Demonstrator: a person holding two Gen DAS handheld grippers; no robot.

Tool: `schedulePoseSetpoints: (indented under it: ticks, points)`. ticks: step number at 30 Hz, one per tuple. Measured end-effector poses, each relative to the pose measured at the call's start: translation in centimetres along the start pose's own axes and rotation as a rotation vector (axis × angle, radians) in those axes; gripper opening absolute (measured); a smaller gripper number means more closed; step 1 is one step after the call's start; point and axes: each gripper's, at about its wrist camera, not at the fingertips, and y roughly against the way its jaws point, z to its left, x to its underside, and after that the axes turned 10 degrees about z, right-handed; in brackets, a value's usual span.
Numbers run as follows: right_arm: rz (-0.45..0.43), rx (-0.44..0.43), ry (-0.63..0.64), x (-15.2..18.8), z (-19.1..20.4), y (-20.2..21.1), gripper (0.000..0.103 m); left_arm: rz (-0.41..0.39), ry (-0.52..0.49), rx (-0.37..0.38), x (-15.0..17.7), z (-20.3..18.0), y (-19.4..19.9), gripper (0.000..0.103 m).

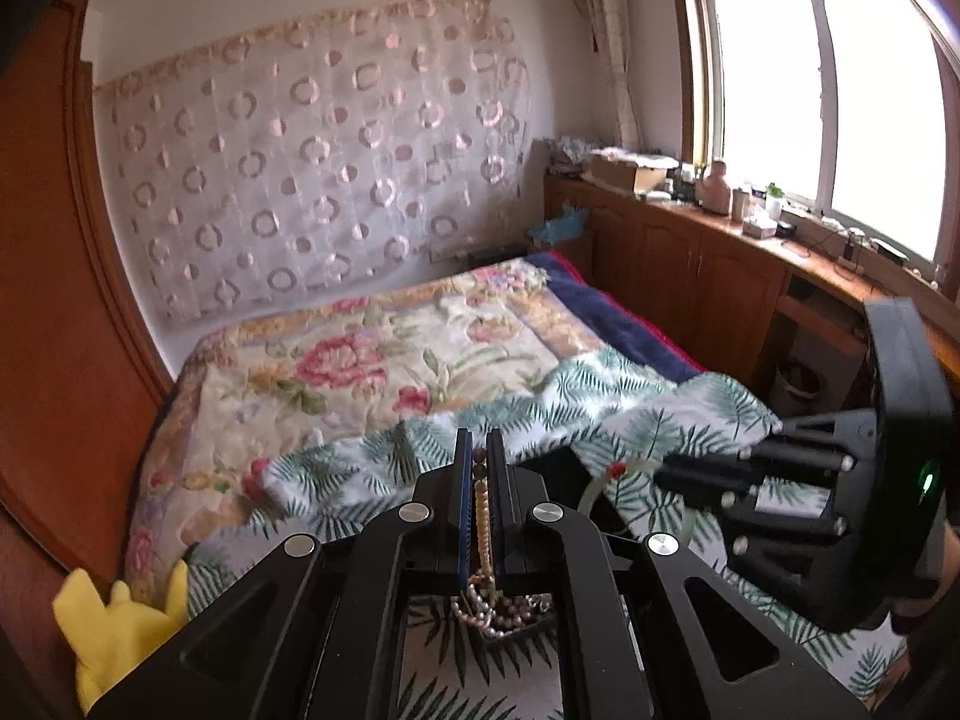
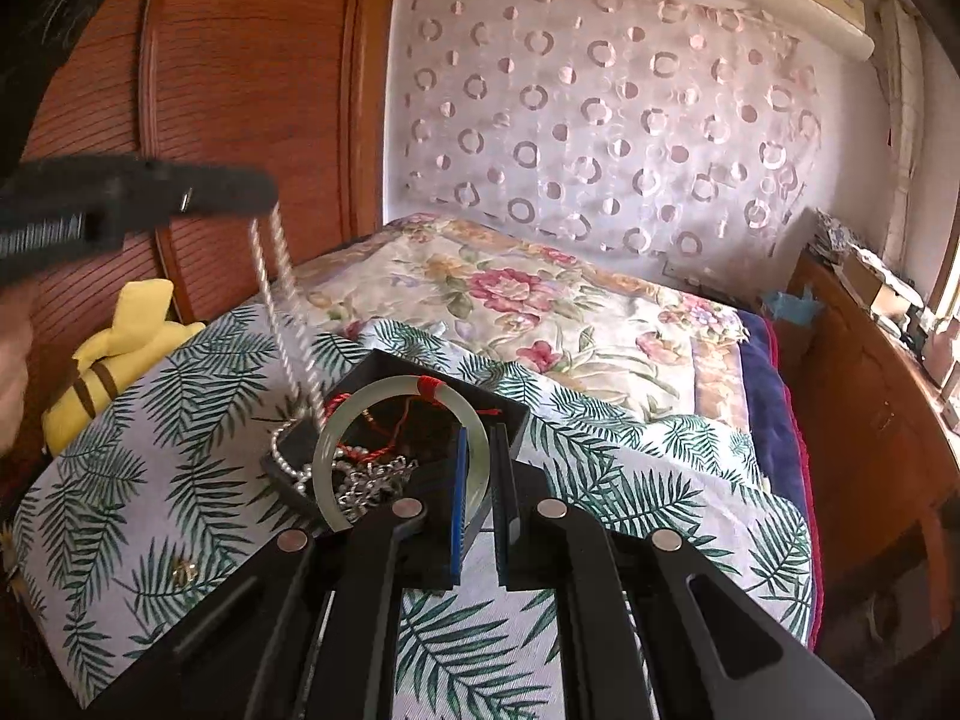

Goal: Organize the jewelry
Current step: 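Carry the pearl necklace and jade bangle over the black box with both grippers, then open both grippers to drop the necklace and bangle into the box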

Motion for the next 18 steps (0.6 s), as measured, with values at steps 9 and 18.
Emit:
schedulePoseSetpoints:
  ticks: [9, 18]
  points:
    - [0.06, -0.001, -0.025, -0.5, 0.4, -4.3, 0.009, 0.052, 0.009, 0.031, 2.0, -0.2, -2.5, 0.004]
    - [0.086, 0.017, -0.039, -1.1, 0.8, -6.7, 0.009, 0.044, 0.024, 0.021, 5.3, 0.6, -1.9, 0.038]
